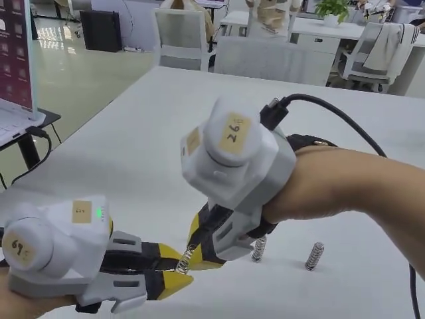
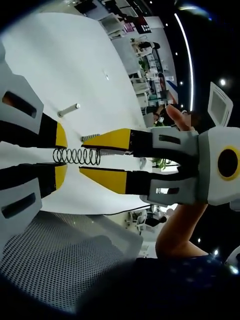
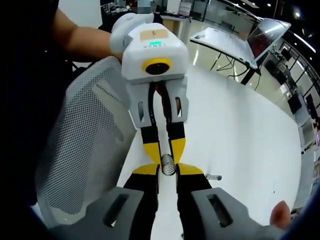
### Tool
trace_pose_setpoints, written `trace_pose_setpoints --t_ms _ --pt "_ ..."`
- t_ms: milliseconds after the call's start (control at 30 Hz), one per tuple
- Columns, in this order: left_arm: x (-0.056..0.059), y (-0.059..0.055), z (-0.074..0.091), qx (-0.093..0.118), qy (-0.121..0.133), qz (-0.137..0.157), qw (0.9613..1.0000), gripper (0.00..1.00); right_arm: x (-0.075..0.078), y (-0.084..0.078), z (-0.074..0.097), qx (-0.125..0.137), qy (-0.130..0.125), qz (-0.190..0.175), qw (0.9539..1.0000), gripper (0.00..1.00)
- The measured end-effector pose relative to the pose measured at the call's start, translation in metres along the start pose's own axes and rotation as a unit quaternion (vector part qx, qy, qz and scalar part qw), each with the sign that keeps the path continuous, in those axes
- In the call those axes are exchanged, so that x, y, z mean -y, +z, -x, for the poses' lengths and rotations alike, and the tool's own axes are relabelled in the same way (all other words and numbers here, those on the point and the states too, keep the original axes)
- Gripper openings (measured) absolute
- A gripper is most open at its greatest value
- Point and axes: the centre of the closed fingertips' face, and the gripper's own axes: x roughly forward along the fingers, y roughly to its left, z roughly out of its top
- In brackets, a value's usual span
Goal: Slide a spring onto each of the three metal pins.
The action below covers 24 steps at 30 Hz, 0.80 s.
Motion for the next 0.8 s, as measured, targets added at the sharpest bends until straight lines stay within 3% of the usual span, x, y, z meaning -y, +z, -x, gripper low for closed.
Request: trace_pose_setpoints --t_ms 567,800 --pt "-0.001 0.013 0.002 0.025 0.002 -0.004 0.9997 0.02 0.002 0.002 -0.004 0.005 0.005 -0.012 0.9999 0.09" --pt "0.001 0.013 0.001 0.026 -0.002 -0.005 0.9996 0.02 0.0 0.001 -0.004 0.004 0.009 -0.015 0.9998 0.09"
